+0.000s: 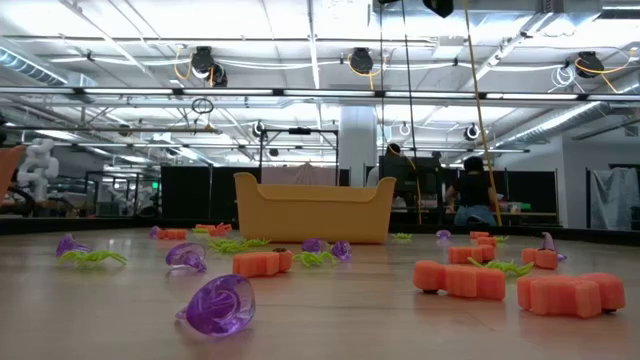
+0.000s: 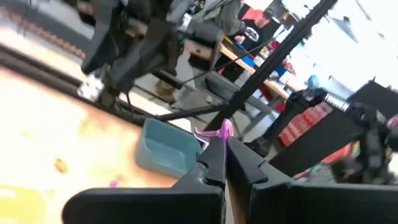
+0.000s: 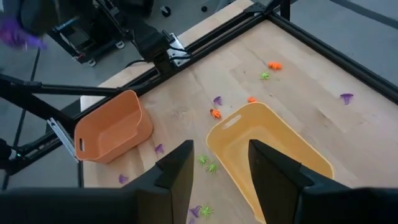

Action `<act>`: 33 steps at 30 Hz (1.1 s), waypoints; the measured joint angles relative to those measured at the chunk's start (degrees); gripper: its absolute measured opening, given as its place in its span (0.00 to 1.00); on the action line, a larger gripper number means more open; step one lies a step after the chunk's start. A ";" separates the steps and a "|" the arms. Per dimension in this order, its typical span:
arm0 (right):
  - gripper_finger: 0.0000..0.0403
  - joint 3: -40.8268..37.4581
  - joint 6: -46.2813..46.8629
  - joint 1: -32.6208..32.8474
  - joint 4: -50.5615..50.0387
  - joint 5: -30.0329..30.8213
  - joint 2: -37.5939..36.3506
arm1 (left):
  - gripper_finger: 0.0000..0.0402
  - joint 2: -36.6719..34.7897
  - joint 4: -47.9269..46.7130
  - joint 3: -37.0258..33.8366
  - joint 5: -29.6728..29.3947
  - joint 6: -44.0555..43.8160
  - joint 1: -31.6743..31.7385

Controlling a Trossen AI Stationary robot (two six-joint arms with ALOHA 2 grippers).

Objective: Sort Halloween decoration
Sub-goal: Put the violet witch hat toy into the blue bin

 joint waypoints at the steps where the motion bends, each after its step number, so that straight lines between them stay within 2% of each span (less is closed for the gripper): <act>1: 0.35 0.00 0.51 0.00 0.00 -0.06 0.00 | 0.00 0.38 -0.04 0.00 -0.13 -0.92 -0.47; 6: 0.35 0.00 1.17 0.03 0.12 -4.00 0.00 | 0.00 3.11 2.18 0.00 -0.25 -0.08 -2.50; 13: 0.35 -0.02 -3.29 2.34 6.01 -13.14 0.00 | 0.00 7.20 12.49 0.00 -0.07 1.65 -2.88; 20: 0.35 -0.02 -6.06 4.77 12.44 -15.23 0.22 | 0.00 10.48 19.22 0.00 3.47 1.32 -2.72; 27: 0.42 -0.02 -5.57 4.79 12.55 -19.20 0.85 | 0.00 11.82 19.60 0.00 4.48 1.31 -2.59; 33: 0.48 -0.02 -7.32 4.79 12.82 -19.41 3.23 | 0.00 13.73 19.41 0.00 4.98 1.29 -2.57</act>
